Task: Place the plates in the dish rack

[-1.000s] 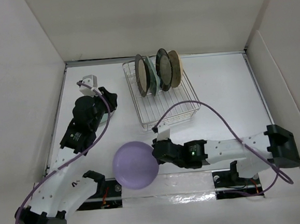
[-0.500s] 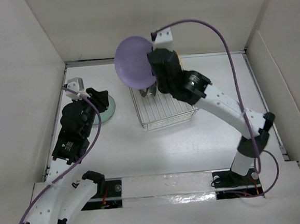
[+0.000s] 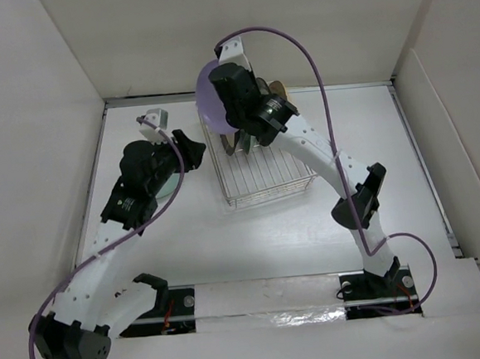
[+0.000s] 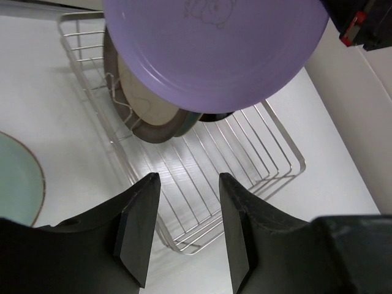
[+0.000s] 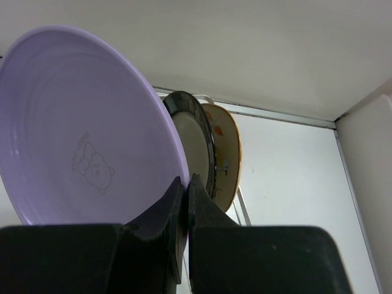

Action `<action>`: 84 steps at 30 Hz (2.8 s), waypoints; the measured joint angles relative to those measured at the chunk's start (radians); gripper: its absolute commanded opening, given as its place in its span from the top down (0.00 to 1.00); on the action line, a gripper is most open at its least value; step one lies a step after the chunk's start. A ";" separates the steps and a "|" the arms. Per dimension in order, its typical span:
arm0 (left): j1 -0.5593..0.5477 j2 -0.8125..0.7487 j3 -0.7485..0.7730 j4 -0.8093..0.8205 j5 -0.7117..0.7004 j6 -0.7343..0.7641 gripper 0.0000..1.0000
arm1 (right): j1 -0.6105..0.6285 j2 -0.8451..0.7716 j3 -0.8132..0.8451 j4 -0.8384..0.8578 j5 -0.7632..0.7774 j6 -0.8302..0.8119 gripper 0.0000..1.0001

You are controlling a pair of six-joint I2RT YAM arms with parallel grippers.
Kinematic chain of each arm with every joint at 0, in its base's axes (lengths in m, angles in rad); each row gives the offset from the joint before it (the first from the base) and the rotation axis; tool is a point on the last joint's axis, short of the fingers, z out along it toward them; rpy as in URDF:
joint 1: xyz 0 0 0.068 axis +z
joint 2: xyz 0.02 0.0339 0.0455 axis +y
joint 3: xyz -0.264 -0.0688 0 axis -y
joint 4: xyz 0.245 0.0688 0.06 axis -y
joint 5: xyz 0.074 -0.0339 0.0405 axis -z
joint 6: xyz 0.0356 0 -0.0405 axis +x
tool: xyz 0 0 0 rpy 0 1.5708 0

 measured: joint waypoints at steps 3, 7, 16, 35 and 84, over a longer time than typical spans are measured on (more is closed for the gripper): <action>-0.021 0.094 0.054 -0.006 0.033 -0.008 0.59 | -0.032 -0.029 -0.029 0.004 -0.024 0.006 1.00; -0.040 0.200 0.151 0.014 0.050 -0.025 0.59 | -0.103 -0.115 -0.159 0.025 -0.035 0.004 1.00; -0.110 0.149 0.147 -0.053 -0.078 0.016 0.59 | -0.146 -0.133 -0.183 0.130 0.120 -0.169 1.00; -0.170 -0.141 -0.043 -0.084 -0.123 0.043 0.59 | -0.027 0.200 -0.287 1.108 0.385 -1.143 1.00; -0.122 -0.010 -0.071 -0.097 -0.216 0.023 0.78 | -0.131 -0.239 -0.425 0.283 -0.079 0.012 0.90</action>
